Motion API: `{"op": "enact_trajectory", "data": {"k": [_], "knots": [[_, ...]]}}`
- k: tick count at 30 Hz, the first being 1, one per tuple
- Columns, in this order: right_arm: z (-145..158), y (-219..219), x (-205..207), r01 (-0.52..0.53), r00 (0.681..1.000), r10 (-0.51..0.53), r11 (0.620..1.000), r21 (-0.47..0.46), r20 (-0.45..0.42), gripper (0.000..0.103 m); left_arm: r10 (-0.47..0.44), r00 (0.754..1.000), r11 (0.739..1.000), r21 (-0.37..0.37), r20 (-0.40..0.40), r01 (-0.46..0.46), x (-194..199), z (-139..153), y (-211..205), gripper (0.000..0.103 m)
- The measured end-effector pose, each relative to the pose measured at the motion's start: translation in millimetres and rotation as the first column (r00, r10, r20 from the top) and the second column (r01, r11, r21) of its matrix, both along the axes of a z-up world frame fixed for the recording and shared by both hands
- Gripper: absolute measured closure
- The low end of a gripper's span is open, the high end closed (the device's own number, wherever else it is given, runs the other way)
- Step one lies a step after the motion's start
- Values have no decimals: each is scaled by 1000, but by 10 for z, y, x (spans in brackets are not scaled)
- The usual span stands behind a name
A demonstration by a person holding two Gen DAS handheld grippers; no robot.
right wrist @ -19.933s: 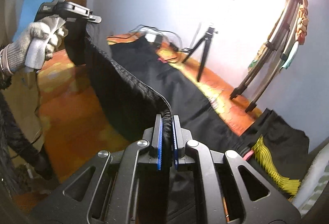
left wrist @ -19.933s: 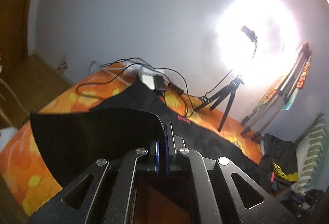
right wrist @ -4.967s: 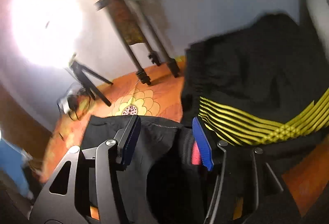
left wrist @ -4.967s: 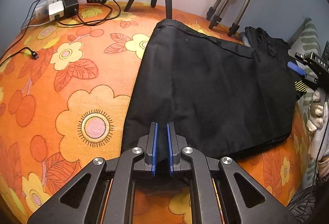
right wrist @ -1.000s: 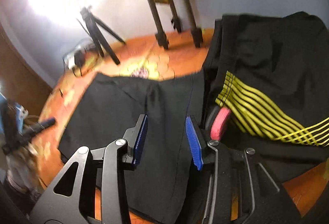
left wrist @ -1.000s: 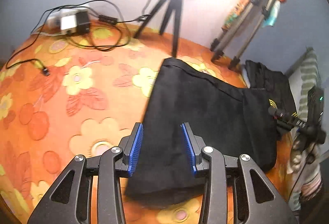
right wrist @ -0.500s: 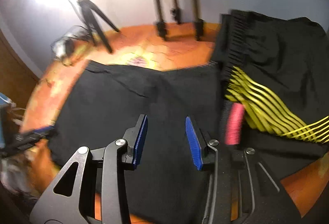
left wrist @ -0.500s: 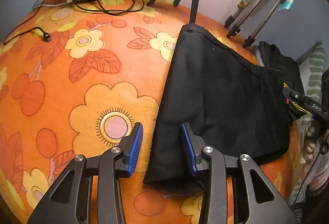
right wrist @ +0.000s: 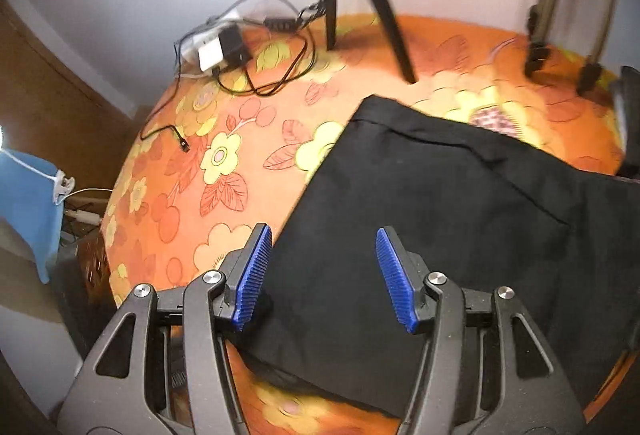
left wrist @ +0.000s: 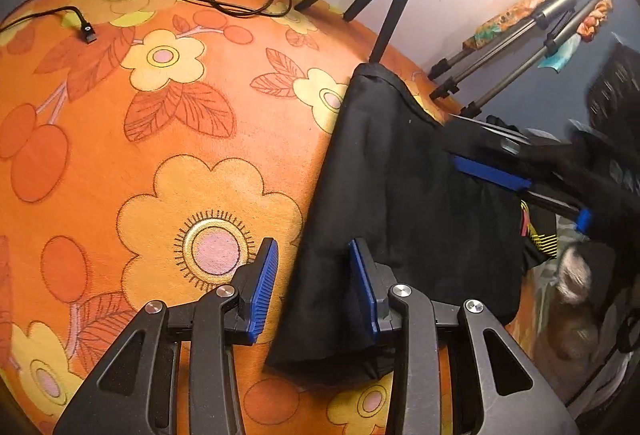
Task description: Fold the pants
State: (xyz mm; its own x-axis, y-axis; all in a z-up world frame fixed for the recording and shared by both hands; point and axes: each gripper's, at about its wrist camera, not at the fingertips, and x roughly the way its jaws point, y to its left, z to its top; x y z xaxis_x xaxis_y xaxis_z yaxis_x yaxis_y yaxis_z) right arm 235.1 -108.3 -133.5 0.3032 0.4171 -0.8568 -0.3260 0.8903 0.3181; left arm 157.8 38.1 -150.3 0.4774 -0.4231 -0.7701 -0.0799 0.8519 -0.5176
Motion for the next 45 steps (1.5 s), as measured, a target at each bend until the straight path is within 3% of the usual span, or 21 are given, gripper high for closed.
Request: {"op": "enact_trajectory", "data": {"k": [10,23,27,28,30,33,35,38,39,41,45], "knots": [[-325,435,165,-7,994,-12,984,-176,-107,46,-25,1000,997,-73,15,26,-35,37,-60,73],[-519,786,248,-93,981,41,957,-275,-190,46,-30,998,996,-86,57,35,-151,179,-87,76],[-562,801,254,-106,982,50,942,-317,-181,70,-35,997,997,-69,63,39,-157,189,-109,76],[-556,788,255,-109,982,53,946,-306,-184,79,-38,997,997,-61,67,42,-158,198,-121,76],[-550,756,260,-103,980,49,954,-282,-194,87,-44,996,998,-31,76,46,-160,222,-155,76],[-502,686,244,-90,982,44,966,-243,-186,94,-47,996,999,10,78,47,-161,231,-198,68],[-468,620,234,-75,983,37,975,-211,-178,95,-42,998,999,30,56,41,-150,183,-228,55],[-401,508,222,-51,986,24,986,-157,-168,97,-37,998,999,10,46,36,-154,127,-244,56],[-383,477,213,-45,986,22,989,-143,-165,97,-35,998,999,13,52,34,-148,129,-252,58],[-338,389,206,-32,987,14,993,-109,-158,97,-40,997,999,15,72,39,-138,168,-288,83],[-165,228,187,-7,992,0,998,-56,-128,98,-66,987,997,42,146,60,-207,334,-427,92]]}}
